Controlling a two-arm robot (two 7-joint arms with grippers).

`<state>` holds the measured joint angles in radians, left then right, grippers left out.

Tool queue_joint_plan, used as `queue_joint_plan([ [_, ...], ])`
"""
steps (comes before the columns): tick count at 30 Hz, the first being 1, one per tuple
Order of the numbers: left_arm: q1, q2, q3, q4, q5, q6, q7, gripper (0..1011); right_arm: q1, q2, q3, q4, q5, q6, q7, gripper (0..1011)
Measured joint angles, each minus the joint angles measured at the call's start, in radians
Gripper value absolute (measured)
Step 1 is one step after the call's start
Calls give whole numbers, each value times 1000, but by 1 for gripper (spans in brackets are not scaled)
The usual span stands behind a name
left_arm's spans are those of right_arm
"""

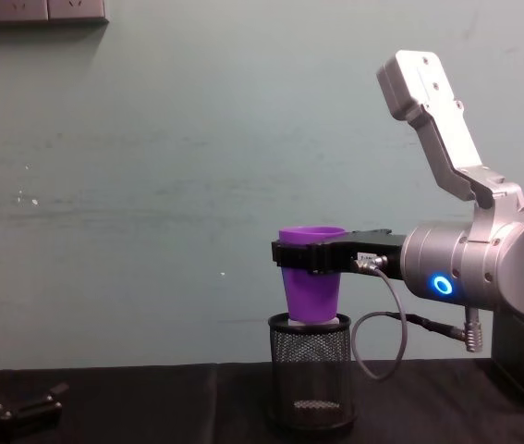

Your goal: Pick up one cup with a gripper and tap it against the other cup.

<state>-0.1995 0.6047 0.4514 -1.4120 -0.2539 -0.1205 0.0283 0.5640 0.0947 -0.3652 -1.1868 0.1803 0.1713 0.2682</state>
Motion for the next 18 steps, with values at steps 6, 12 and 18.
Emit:
queue_joint_plan([
  [6,0,0,0,0,0,0,0,1000,0,0,0,0,0,0,0,744],
  [12,0,0,0,0,0,0,0,1000,0,0,0,0,0,0,0,744],
  [18,0,0,0,0,0,0,0,1000,0,0,0,0,0,0,0,744],
])
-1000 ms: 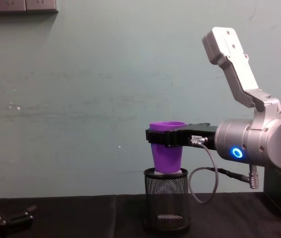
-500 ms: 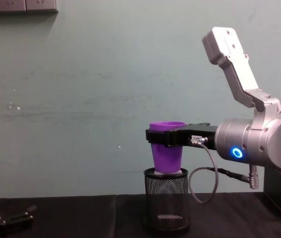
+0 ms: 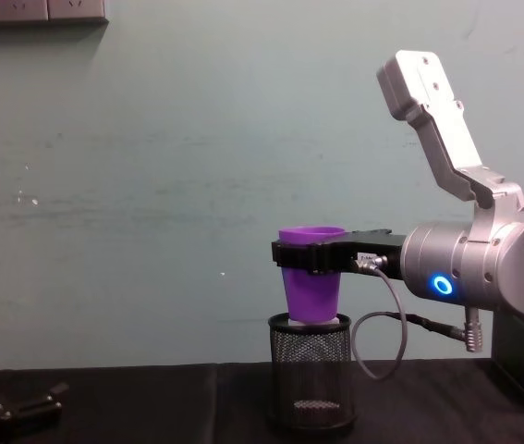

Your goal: Pick up one cup with a gripper and tap it against the other cup.

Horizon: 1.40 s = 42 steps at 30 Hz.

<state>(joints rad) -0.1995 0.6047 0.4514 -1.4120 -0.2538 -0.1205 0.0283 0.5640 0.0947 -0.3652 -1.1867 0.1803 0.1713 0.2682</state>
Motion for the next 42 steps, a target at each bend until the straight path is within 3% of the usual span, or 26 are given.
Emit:
queue_joint_plan([
  [42,0,0,0,0,0,0,0,1000,0,0,0,0,0,0,0,744],
])
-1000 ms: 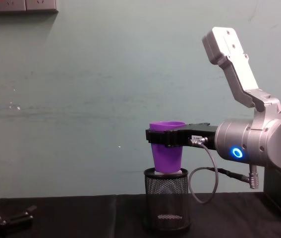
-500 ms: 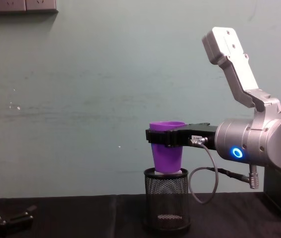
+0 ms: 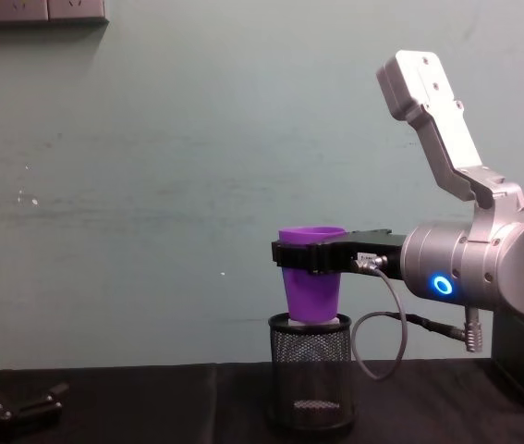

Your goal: Pick up one cup with a gripper and tap it against the other cup.

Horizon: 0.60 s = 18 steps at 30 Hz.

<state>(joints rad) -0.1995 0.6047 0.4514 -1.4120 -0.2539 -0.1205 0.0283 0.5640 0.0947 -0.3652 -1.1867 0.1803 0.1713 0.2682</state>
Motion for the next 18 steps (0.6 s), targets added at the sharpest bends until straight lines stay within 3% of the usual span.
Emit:
queue_joint_plan([
  [18,0,0,0,0,0,0,0,1000,0,0,0,0,0,0,0,744],
])
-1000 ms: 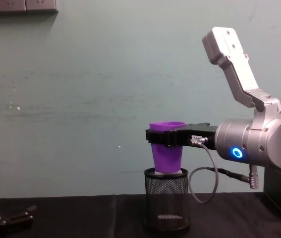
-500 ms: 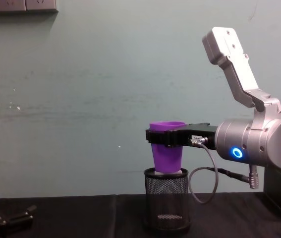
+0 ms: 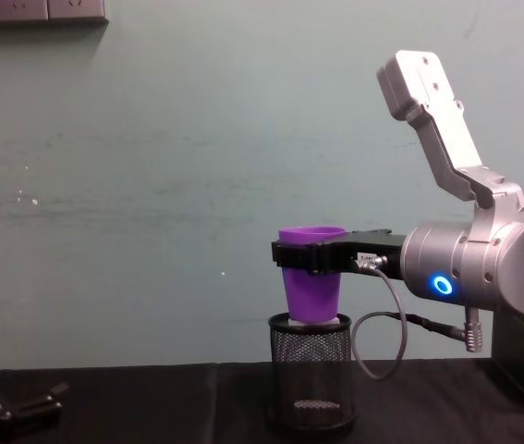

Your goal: Pick up one cup with a gripper and tap it against the other cup.

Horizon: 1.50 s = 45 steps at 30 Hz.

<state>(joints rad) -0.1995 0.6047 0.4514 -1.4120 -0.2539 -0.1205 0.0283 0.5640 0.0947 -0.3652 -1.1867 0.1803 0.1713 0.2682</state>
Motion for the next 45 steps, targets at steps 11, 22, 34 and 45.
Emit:
queue_joint_plan([
  [11,0,0,0,0,0,0,0,1000,0,0,0,0,0,0,0,744],
  [22,0,0,0,0,0,0,0,1000,0,0,0,0,0,0,0,744],
  [34,0,0,0,0,0,0,0,1000,0,0,0,0,0,0,0,743],
  [45,0,0,0,0,0,0,0,1000,0,0,0,0,0,0,0,744],
])
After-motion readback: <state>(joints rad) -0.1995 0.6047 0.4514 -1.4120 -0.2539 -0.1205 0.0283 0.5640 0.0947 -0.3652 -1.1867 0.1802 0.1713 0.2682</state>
